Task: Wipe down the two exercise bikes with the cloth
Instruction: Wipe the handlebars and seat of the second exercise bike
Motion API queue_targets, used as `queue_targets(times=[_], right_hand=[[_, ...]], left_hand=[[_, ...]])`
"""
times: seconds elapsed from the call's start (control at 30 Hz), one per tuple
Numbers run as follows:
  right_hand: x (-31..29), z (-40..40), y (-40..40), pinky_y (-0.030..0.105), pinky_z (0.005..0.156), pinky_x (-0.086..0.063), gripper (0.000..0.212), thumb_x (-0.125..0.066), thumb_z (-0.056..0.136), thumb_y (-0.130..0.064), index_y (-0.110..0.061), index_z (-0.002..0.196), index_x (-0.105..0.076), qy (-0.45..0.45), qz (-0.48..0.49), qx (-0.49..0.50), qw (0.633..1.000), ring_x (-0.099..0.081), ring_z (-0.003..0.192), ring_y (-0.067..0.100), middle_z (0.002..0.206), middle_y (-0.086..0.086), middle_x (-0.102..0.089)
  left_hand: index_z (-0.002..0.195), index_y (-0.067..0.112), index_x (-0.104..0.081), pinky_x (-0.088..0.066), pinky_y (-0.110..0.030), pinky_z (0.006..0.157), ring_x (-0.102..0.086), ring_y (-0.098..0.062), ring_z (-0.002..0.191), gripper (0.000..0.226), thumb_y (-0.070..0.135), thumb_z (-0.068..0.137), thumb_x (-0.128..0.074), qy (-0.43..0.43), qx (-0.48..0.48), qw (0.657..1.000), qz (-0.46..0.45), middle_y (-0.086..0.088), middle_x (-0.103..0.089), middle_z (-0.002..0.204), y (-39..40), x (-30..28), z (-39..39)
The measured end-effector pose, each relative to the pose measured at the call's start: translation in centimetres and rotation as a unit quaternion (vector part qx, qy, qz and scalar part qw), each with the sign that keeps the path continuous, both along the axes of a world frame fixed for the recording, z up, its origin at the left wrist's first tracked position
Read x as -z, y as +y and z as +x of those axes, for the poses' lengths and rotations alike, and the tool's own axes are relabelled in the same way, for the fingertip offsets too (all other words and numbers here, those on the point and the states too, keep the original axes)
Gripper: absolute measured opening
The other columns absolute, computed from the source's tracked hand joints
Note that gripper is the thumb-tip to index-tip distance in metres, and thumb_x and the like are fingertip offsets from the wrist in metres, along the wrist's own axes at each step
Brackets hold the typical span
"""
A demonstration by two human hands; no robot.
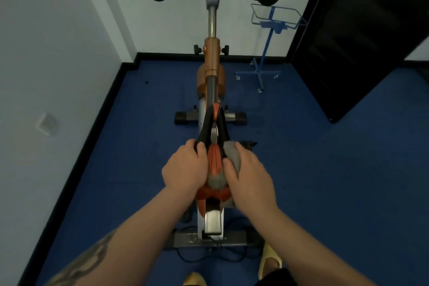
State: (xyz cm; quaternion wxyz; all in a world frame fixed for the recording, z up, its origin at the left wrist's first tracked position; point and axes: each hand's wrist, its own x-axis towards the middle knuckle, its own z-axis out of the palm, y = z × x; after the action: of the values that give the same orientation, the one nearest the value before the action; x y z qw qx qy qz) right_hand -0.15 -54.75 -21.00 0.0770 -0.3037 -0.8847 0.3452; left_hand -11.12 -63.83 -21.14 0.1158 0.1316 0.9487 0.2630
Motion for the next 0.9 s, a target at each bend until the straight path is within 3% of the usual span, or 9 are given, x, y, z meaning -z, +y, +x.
queue_targets(times=[0.07, 0.2, 0.3, 0.47, 0.57, 0.7, 0.77, 0.83, 0.9], right_hand=[[0.4, 0.6, 0.0, 0.025, 0.098, -0.037, 0.065, -0.025, 0.094, -0.057, -0.027, 0.151, -0.024, 0.006, 0.017, -0.031, 0.999, -0.04, 0.13, 0.01, 0.145, -0.009, -0.039], [0.1, -5.7, 3.5, 0.033, 0.071, -0.04, 0.046, -0.025, 0.102, -0.049, -0.015, 0.123, -0.048, -0.097, 0.022, -0.066, 0.993, -0.059, 0.099, 0.024, 0.115, 0.007, -0.061], [-0.4, -10.1, 5.0, 0.036, 0.078, -0.041, 0.055, -0.023, 0.104, -0.048, -0.006, 0.125, -0.051, -0.135, -0.054, -0.011, 0.989, -0.058, 0.107, 0.033, 0.12, 0.017, -0.061], [0.5, -6.5, 3.5, 0.04, 0.087, -0.051, 0.066, -0.033, 0.099, -0.05, -0.011, 0.151, -0.021, -0.049, 0.007, -0.084, 0.995, -0.057, 0.115, 0.03, 0.139, 0.012, -0.051], [1.4, -9.3, 4.8, 0.039, 0.088, -0.049, 0.071, -0.033, 0.1, -0.05, -0.007, 0.153, -0.013, -0.055, -0.007, -0.083, 0.995, -0.054, 0.119, 0.032, 0.142, 0.016, -0.048], [2.1, -14.5, 7.5, 0.039, 0.098, -0.044, 0.055, -0.033, 0.102, -0.048, -0.012, 0.142, -0.04, 0.006, -0.097, -0.08, 0.992, -0.052, 0.12, 0.03, 0.135, 0.012, -0.053], [2.4, -16.2, 9.3, 0.036, 0.091, -0.045, 0.045, -0.037, 0.102, -0.045, -0.011, 0.119, -0.059, 0.034, -0.077, -0.133, 0.987, -0.057, 0.109, 0.028, 0.117, 0.012, -0.061], [2.1, -17.0, 10.9, 0.036, 0.086, -0.045, 0.041, -0.042, 0.101, -0.041, -0.008, 0.099, -0.066, 0.06, -0.021, -0.219, 0.974, -0.059, 0.099, 0.027, 0.102, 0.01, -0.064], [2.1, -16.3, 11.3, 0.035, 0.094, -0.04, 0.038, -0.049, 0.098, -0.038, -0.006, 0.094, -0.068, 0.099, 0.054, -0.329, 0.938, -0.057, 0.103, 0.026, 0.1, 0.009, -0.065]], left_hand=[[0.11, 0.029, -0.058, -0.033, -0.032, 0.06, -0.052, -0.013, 0.073, 0.038, 0.046, 0.1, -0.026, 0.006, -0.014, 1.0, -0.005, 0.009, -0.058, 0.087, 0.3, 0.0, 0.0], [0.114, 0.033, -0.059, -0.035, -0.031, 0.062, -0.051, -0.011, 0.076, 0.038, 0.047, 0.099, -0.027, 0.01, -0.036, 0.999, -0.009, 0.011, -0.059, 0.089, 0.4, 0.0, 0.2], [0.121, 0.037, -0.059, -0.035, -0.03, 0.066, -0.052, -0.01, 0.084, 0.039, 0.048, 0.1, -0.029, 0.004, -0.062, 0.998, -0.007, 0.009, -0.066, 0.103, 0.3, -0.1, 0.3], [0.109, 0.043, -0.063, -0.03, -0.02, 0.055, -0.047, 0.001, 0.071, 0.033, 0.046, 0.1, -0.031, 0.007, -0.095, 0.995, 0.018, 0.018, -0.062, 0.084, 0.2, -0.1, 0.6], [0.111, 0.042, -0.065, -0.035, -0.028, 0.064, -0.058, -0.008, 0.087, 0.035, 0.048, 0.099, -0.033, 0.006, -0.116, 0.993, 0.012, 0.014, -0.068, 0.1, 0.3, 0.1, 0.5], [0.108, 0.042, -0.068, -0.04, -0.031, 0.073, -0.059, -0.009, 0.099, 0.033, 0.046, 0.099, -0.036, -0.01, -0.144, 0.989, 0.044, 0.016, -0.068, 0.107, 0.2, -0.1, 0.7], [0.106, 0.041, -0.069, -0.043, -0.033, 0.077, -0.059, -0.008, 0.101, 0.032, 0.044, 0.099, -0.039, -0.018, -0.152, 0.987, 0.057, 0.018, -0.068, 0.108, 0.2, -0.2, 0.7], [0.106, 0.041, -0.071, -0.043, -0.032, 0.079, -0.058, -0.007, 0.102, 0.031, 0.042, 0.098, -0.041, -0.022, -0.161, 0.984, 0.068, 0.02, -0.068, 0.109, 0.2, -0.3, 0.7], [0.105, 0.04, -0.071, -0.041, -0.03, 0.077, -0.057, -0.006, 0.102, 0.029, 0.041, 0.098, -0.043, -0.019, -0.167, 0.983, 0.072, 0.02, -0.068, 0.108, 0.2, -0.2, 0.6]])
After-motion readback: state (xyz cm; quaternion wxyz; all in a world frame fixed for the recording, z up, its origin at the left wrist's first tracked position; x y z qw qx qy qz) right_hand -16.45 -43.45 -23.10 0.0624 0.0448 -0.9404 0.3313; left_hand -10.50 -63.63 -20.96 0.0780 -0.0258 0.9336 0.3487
